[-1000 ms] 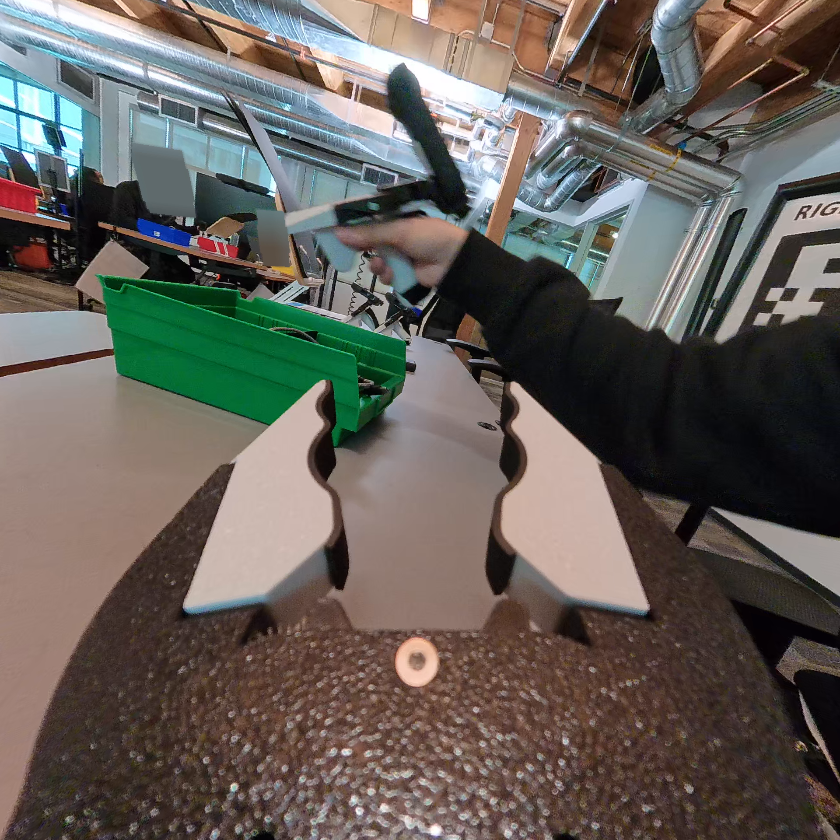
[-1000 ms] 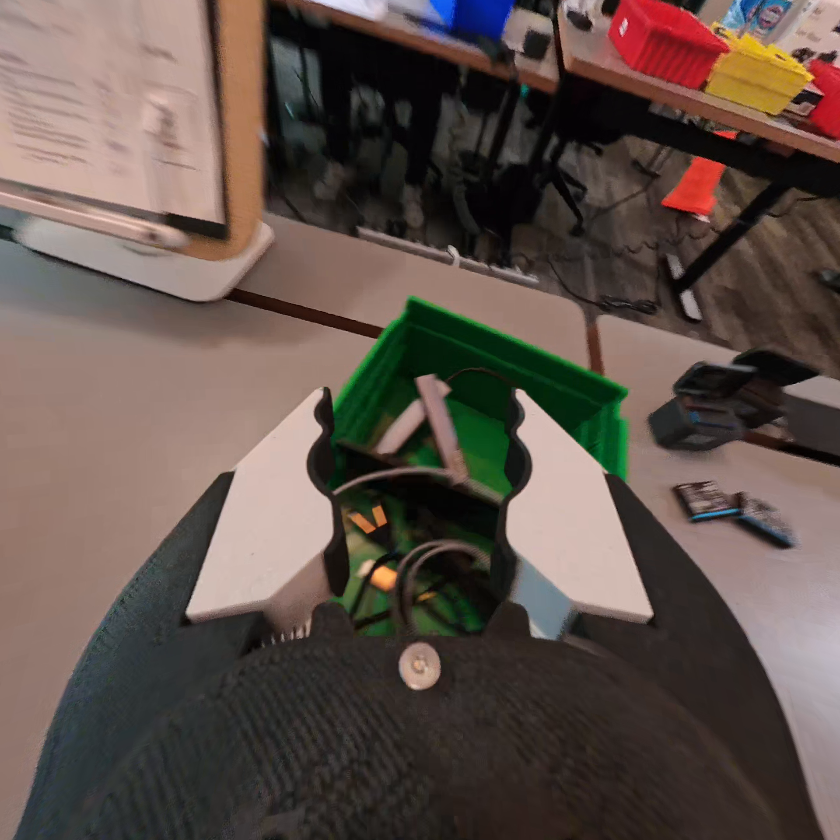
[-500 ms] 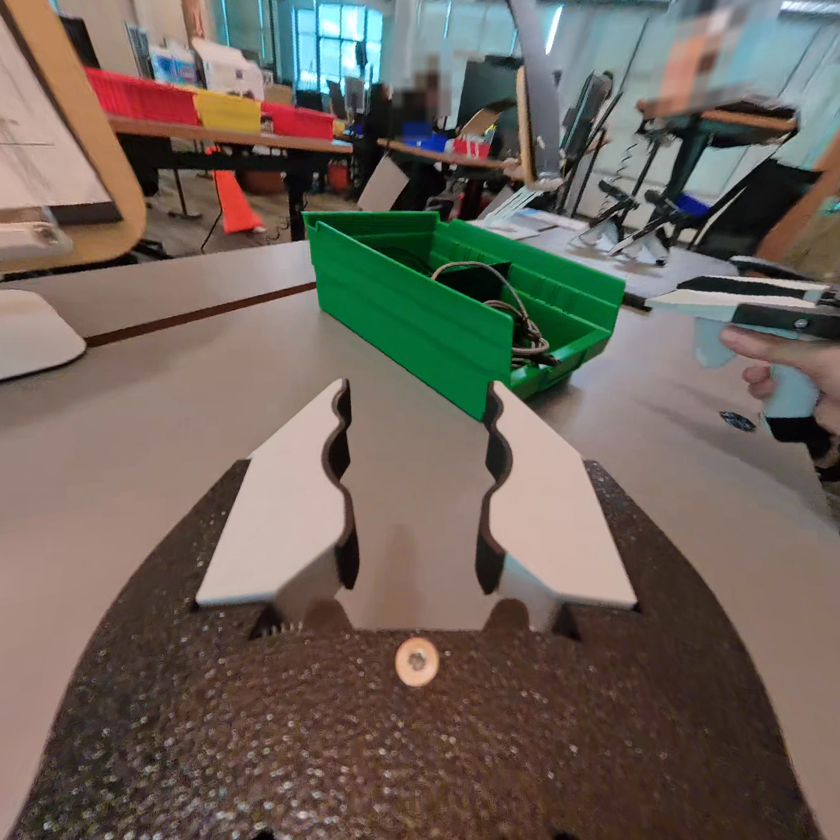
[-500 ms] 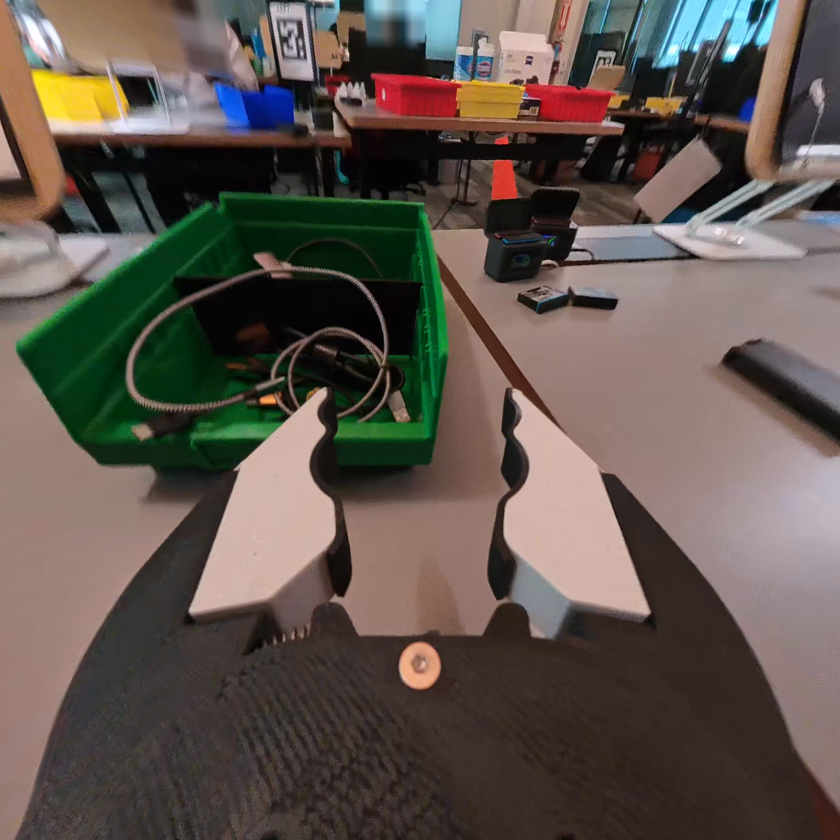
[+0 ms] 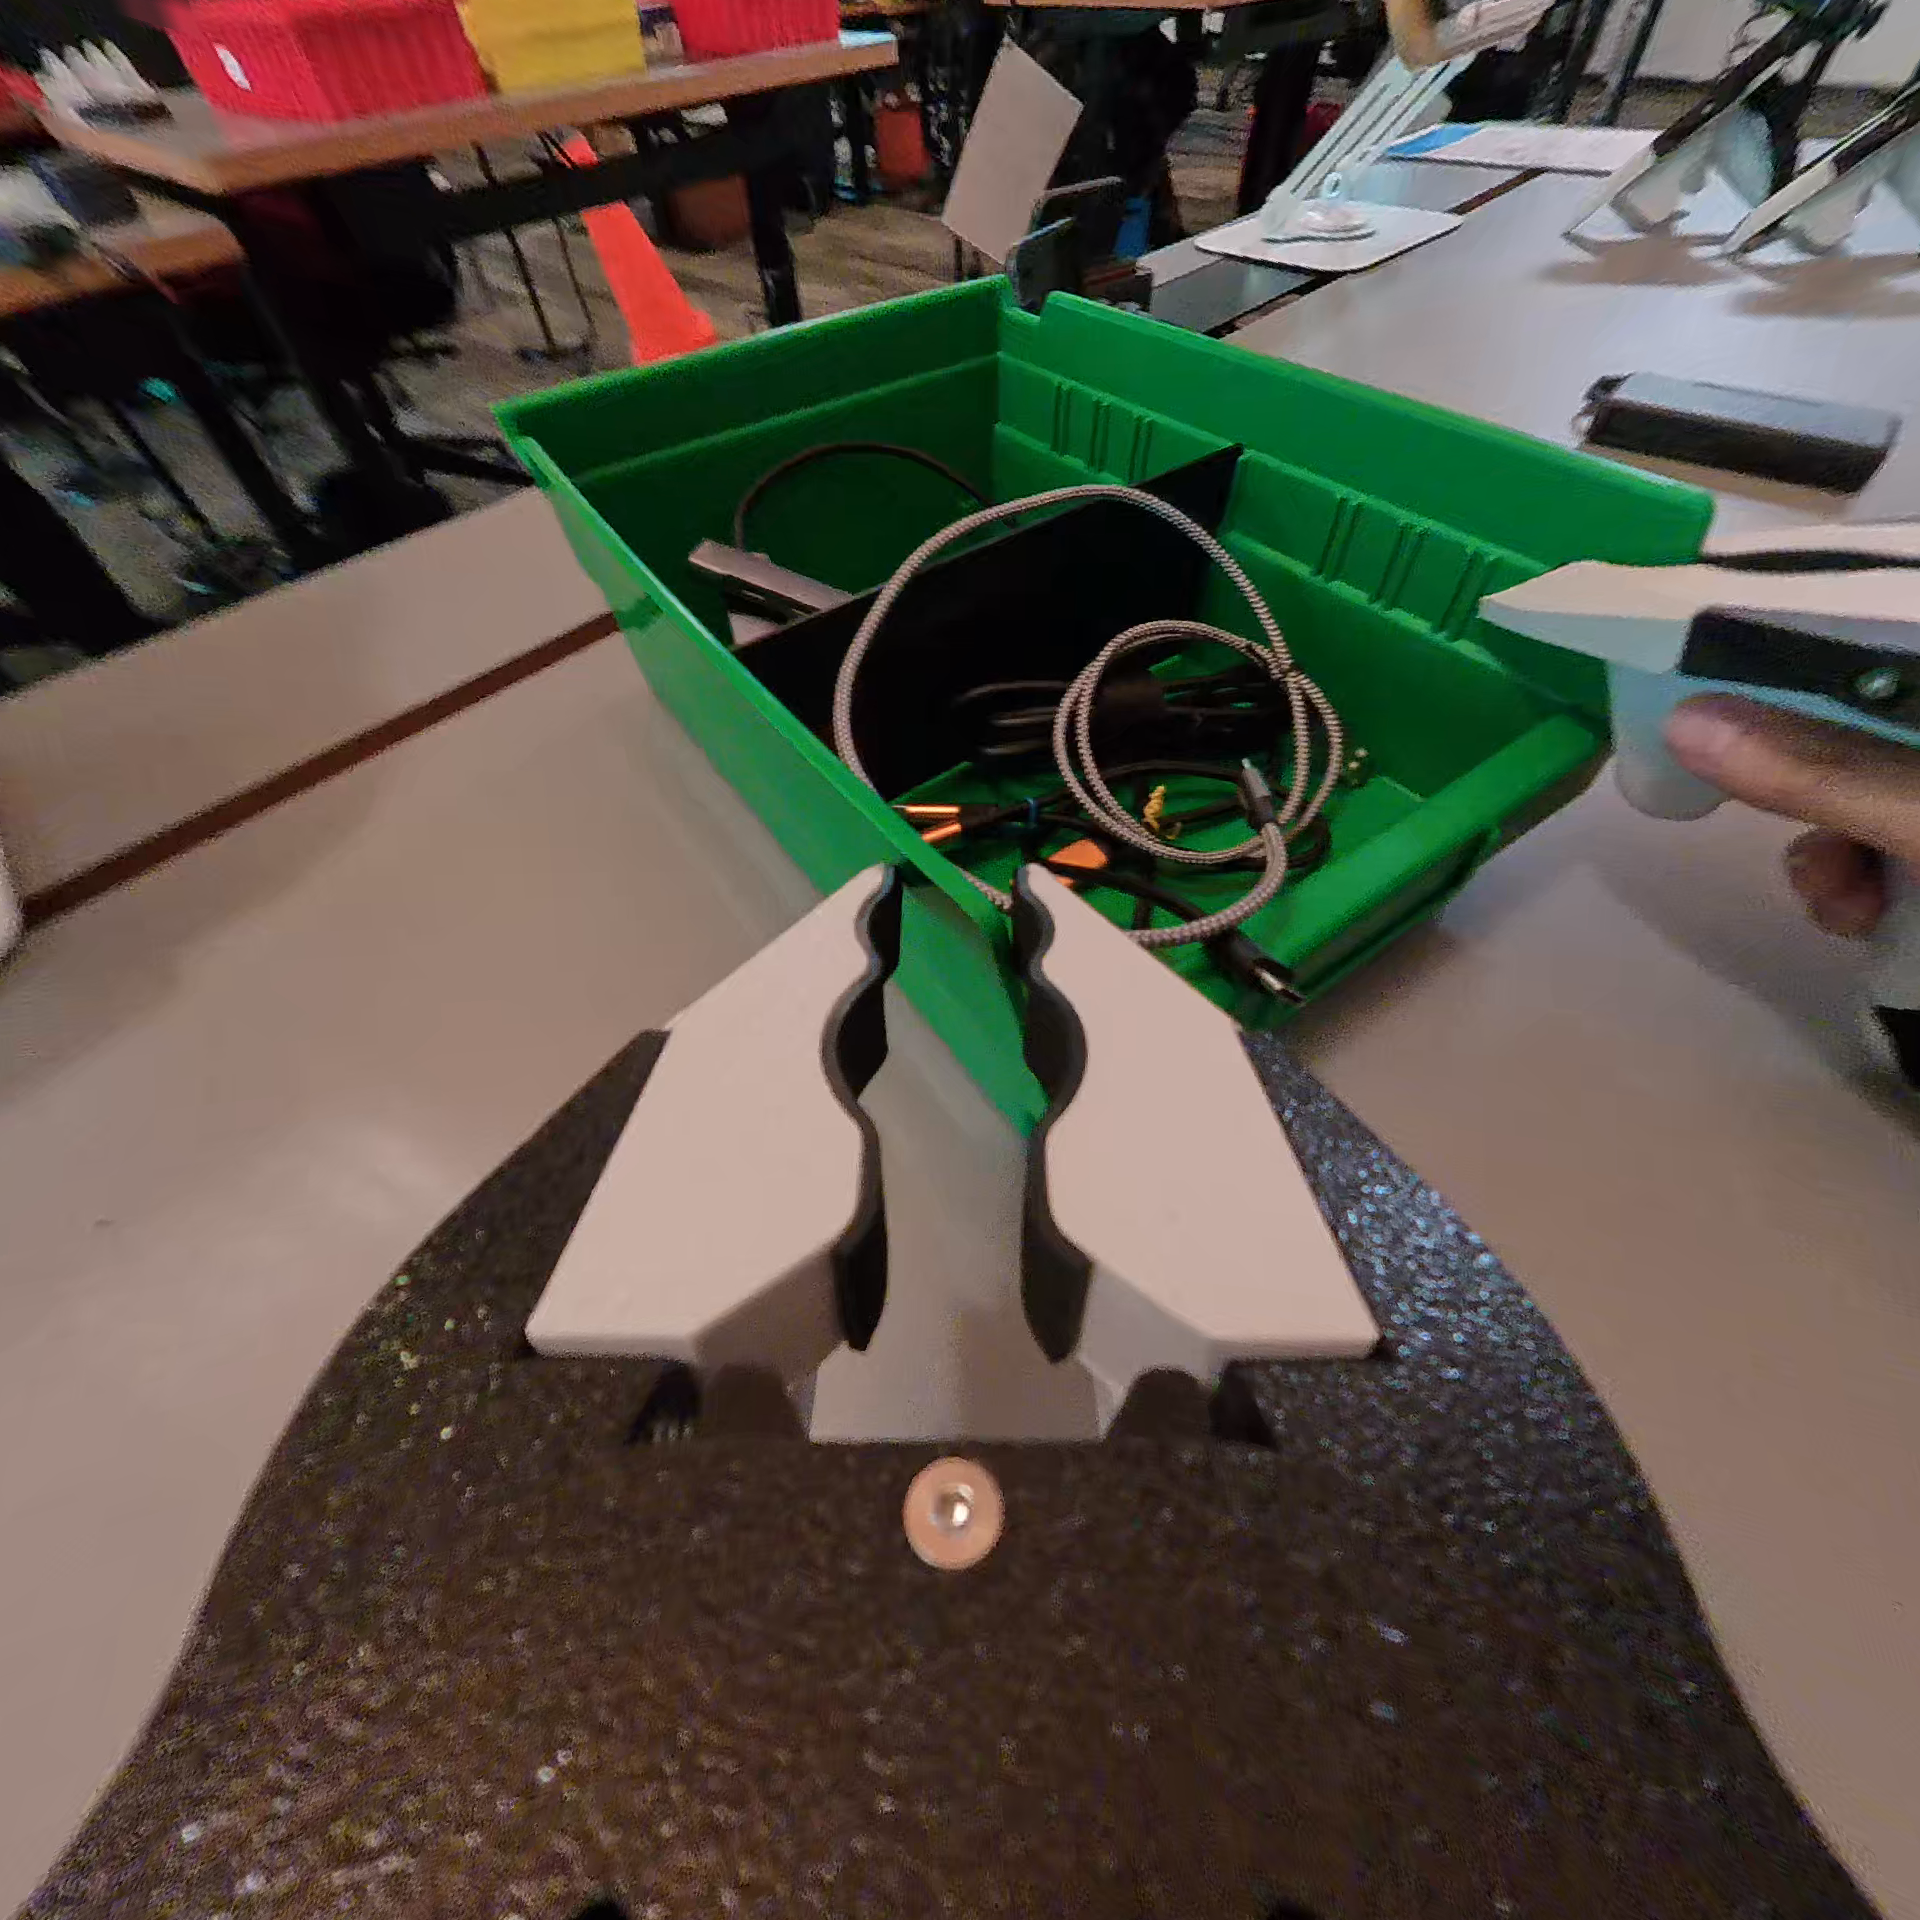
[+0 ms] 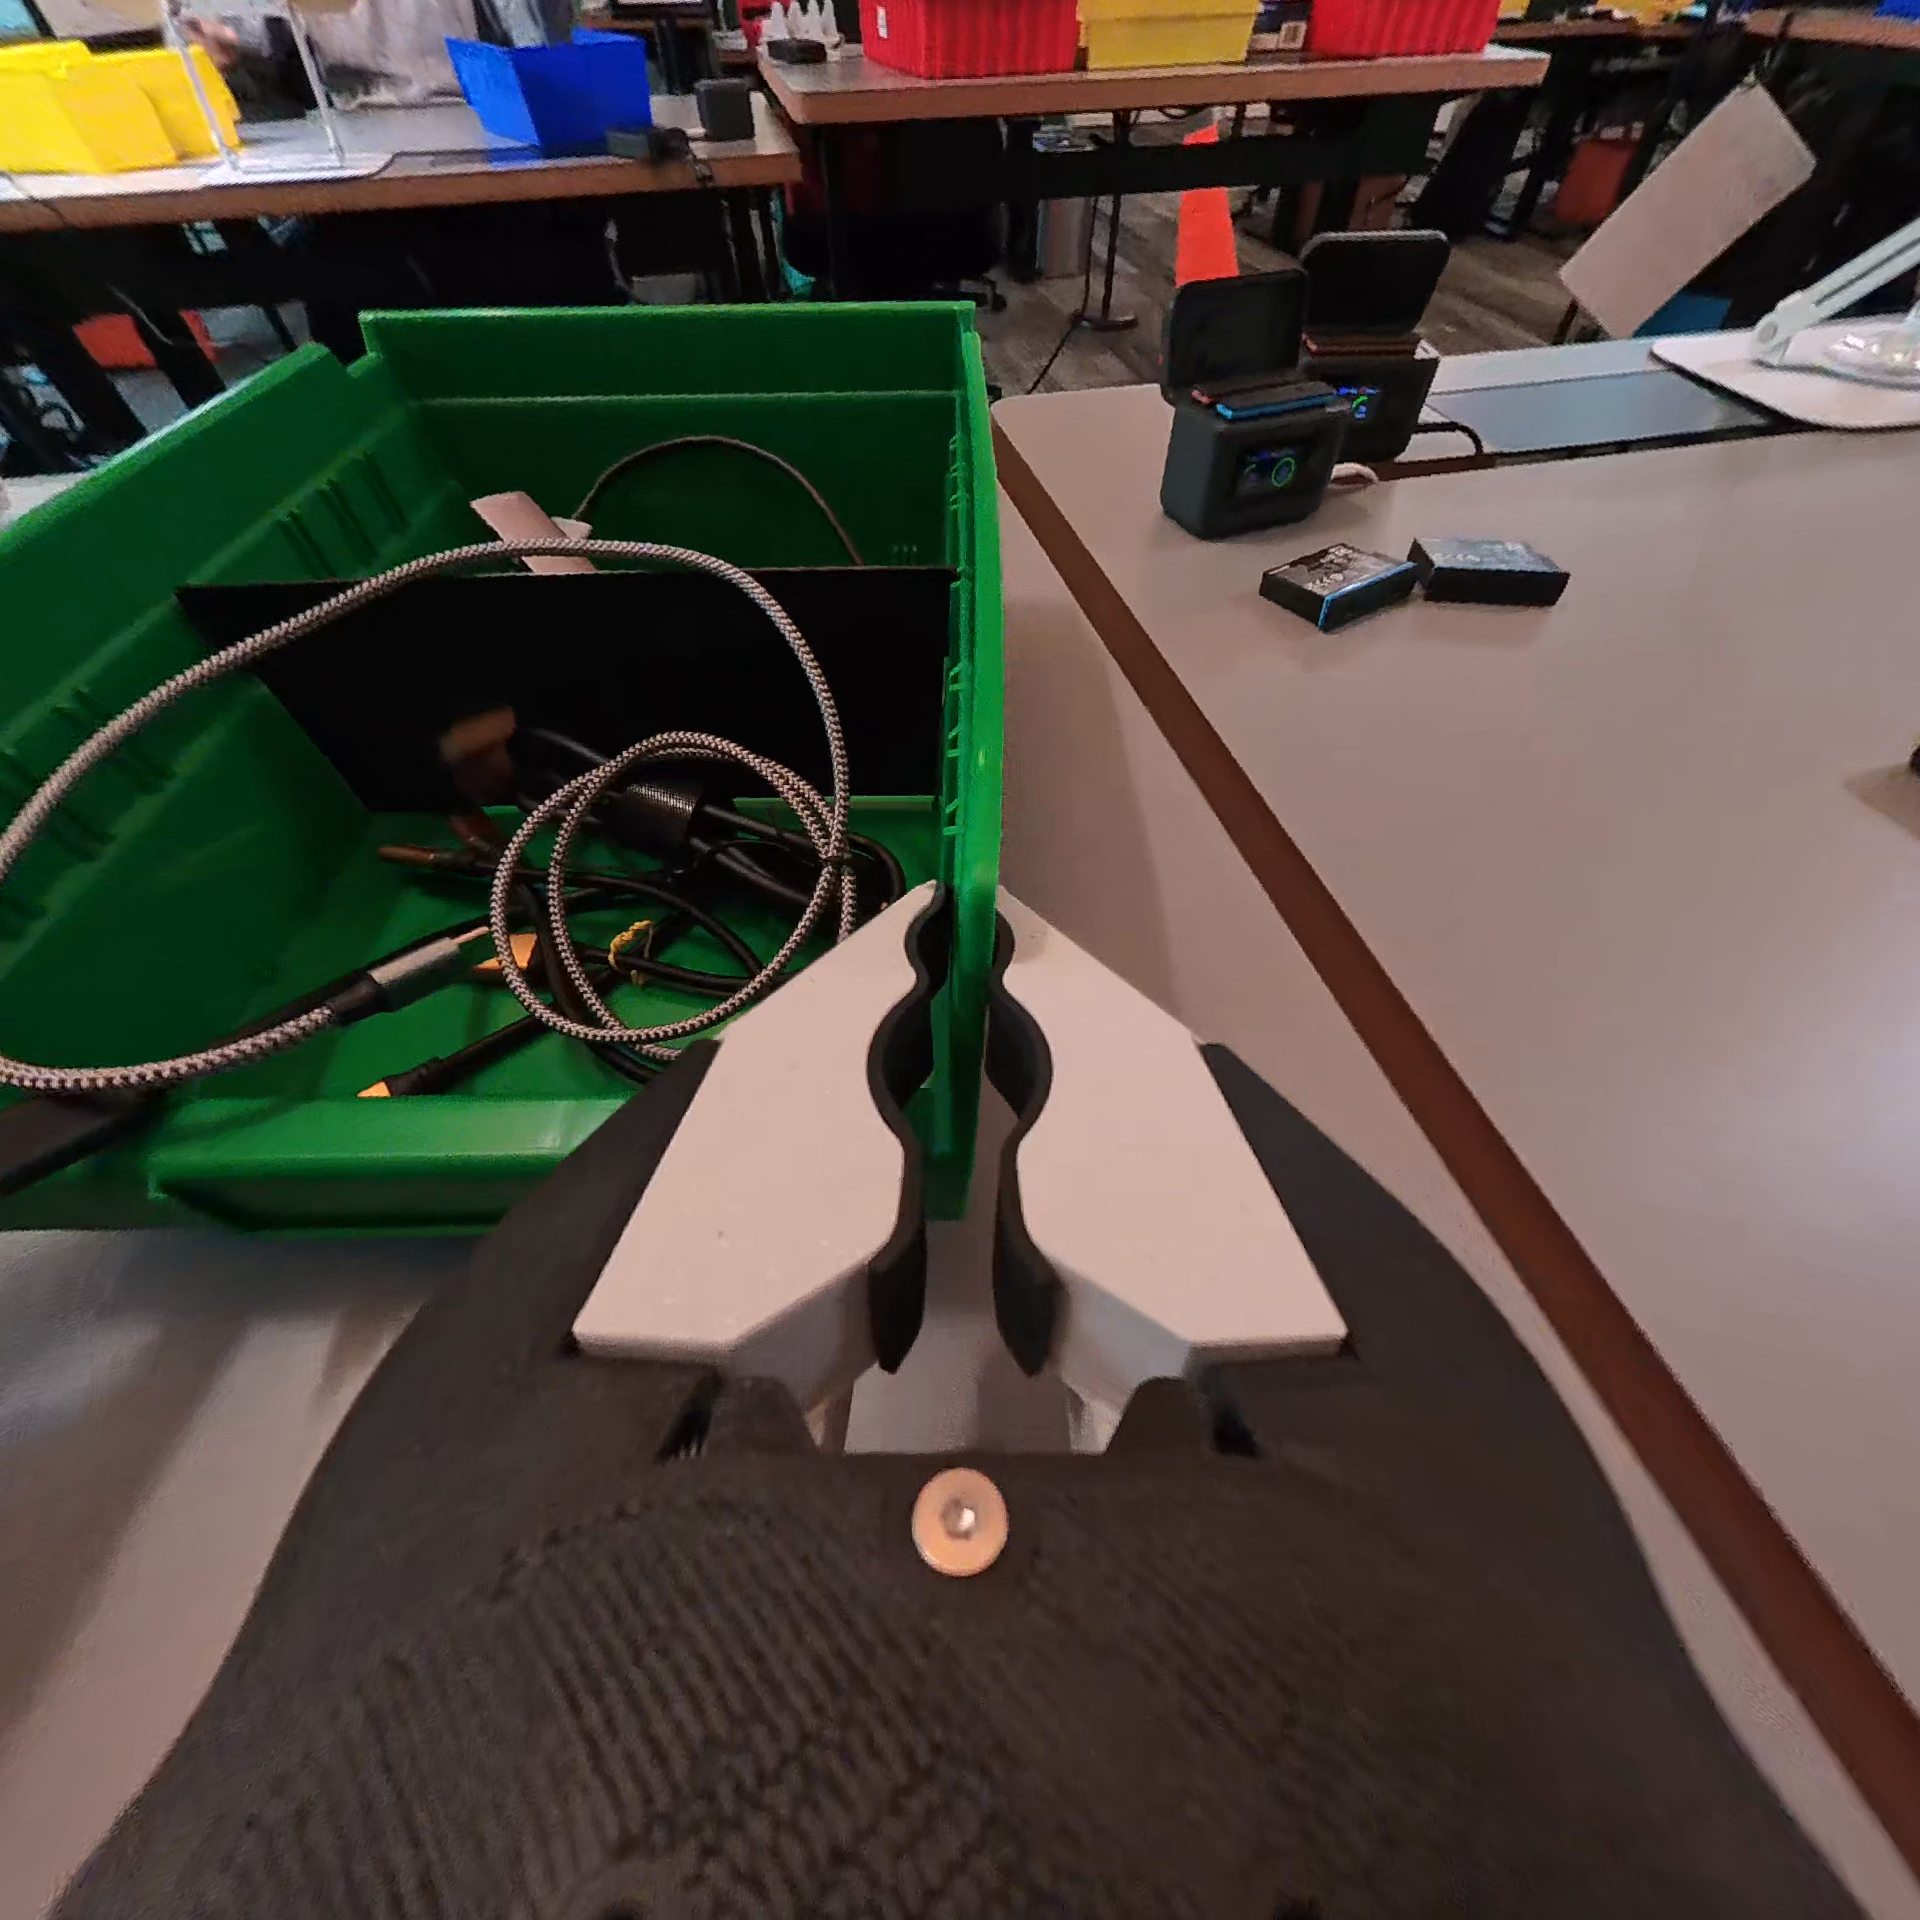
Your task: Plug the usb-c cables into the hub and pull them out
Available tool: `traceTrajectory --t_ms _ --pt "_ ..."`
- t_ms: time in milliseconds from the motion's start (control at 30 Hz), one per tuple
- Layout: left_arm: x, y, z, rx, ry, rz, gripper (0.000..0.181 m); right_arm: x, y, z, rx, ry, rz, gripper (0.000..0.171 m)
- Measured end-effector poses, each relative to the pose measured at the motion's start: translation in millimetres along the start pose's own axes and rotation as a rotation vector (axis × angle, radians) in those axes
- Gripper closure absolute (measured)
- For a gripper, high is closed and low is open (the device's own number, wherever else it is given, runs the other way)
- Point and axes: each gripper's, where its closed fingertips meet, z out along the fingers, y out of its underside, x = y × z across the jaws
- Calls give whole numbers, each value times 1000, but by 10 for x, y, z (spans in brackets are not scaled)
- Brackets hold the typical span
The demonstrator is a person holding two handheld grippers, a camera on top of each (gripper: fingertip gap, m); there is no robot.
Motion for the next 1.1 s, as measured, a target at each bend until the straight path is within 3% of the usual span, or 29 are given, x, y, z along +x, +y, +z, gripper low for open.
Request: traceTrajectory --t_ms 267,700,867,1000,1100 --pt "-402 200 -549 29 -97 -5 168 -681 115 -322 -12 -19 -27 170" --pt "-1832 934 -2496 41 -399 -152 173 -3090 336 -873 14 -263 -181 168" --pt "-2238 1114 -2970 62 -455 -219 173 -3692 363 -926 14 -328 -212 167" --pt "-2106 1066 -3135 101 -247 -231 155 -3740 221 -1099 72 -318 -221 127" --pt "-2265 789 -3553 237 -298 -153 156 -3793 -192 -1432 243 -306 -253 101"
